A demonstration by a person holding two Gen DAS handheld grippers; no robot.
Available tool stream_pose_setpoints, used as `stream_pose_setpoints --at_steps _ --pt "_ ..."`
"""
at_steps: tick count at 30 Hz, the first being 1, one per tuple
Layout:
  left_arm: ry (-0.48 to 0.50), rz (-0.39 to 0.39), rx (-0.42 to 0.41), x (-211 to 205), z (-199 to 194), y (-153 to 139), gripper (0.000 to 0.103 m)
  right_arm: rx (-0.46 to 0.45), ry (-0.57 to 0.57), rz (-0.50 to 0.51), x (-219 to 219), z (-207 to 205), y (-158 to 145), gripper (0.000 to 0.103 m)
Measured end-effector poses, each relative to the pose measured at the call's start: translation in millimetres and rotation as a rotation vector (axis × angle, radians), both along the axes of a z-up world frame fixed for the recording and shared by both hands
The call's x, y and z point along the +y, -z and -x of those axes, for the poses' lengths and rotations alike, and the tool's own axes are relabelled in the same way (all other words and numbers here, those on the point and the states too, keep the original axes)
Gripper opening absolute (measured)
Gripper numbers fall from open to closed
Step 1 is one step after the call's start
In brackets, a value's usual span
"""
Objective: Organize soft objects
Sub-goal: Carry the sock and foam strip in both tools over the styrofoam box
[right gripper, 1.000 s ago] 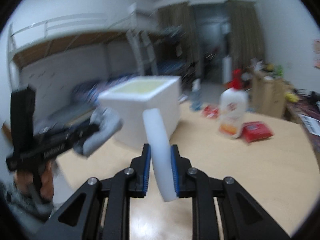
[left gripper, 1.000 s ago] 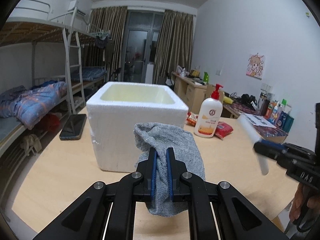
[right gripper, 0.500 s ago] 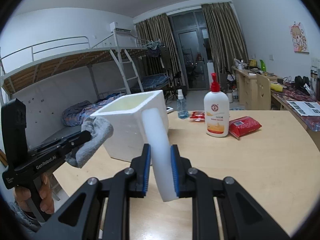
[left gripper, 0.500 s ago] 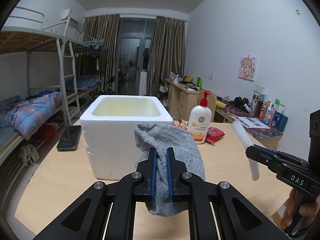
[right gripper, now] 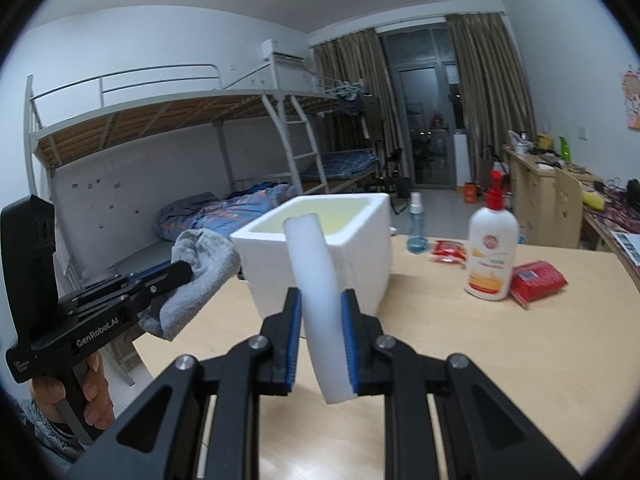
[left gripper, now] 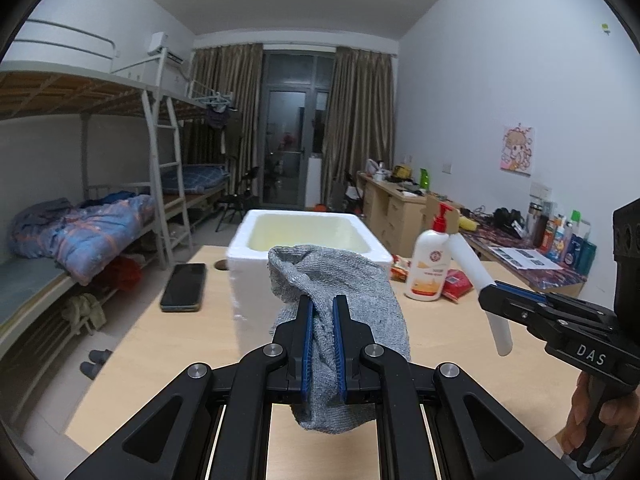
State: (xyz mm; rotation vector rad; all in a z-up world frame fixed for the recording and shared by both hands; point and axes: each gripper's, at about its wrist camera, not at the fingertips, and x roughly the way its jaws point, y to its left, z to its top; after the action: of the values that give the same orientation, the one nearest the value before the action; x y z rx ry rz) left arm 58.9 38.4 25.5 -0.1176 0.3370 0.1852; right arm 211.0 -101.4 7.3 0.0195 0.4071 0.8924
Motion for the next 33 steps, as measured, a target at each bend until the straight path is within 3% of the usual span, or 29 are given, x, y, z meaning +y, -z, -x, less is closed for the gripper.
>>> stream_pose_setpoints --at_steps 9,21,33 --pt "-0.039 0.003 -0.011 18 12 -7 0.01 -0.002 -0.063 0.015 30 0 -4 0.023" --pt "-0.033 -0.004 -0.011 26 -2 -20 0.01 -0.025 -0.064 0.023 40 -6 -22 0.023" --pt "-0.011 -0.02 -0.037 33 -18 -52 0.01 -0.058 -0.048 0.021 48 -18 -45 0.023"
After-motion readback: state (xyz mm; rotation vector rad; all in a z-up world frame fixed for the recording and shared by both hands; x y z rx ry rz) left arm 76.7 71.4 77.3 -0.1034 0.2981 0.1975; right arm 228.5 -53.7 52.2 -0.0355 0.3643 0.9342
